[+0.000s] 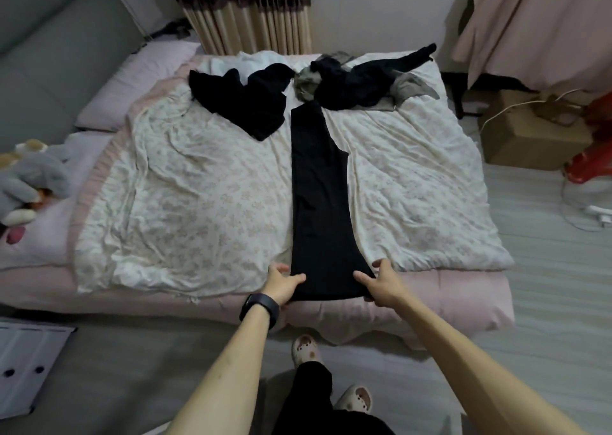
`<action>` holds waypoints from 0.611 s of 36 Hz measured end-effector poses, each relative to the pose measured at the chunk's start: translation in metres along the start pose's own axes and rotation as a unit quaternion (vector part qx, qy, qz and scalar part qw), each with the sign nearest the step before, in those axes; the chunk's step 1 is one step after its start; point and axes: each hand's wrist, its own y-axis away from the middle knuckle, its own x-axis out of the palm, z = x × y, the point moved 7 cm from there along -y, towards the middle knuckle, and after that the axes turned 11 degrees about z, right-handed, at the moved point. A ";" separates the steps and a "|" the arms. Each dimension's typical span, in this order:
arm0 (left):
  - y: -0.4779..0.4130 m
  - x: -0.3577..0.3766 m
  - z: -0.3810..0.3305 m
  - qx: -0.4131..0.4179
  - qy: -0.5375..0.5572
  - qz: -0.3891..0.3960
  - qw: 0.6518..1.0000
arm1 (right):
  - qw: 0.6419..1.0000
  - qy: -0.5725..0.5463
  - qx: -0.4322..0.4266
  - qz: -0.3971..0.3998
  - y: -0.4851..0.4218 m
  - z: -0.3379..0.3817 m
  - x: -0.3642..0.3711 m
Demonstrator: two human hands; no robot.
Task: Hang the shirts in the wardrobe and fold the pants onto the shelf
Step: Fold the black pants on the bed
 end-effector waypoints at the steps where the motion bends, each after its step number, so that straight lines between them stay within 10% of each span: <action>1: 0.000 0.000 -0.007 0.013 0.011 0.004 1.000 | 1.000 -0.022 -0.011 0.009 0.003 0.005 -0.003; 12: 0.003 -0.044 -0.139 0.139 0.152 0.098 0.974 | 0.952 -0.260 -0.154 0.049 -0.018 0.123 -0.063; 22: -0.091 -0.115 -0.286 0.274 -0.156 -0.149 0.937 | 0.953 0.050 -0.274 -0.120 -0.116 0.266 -0.134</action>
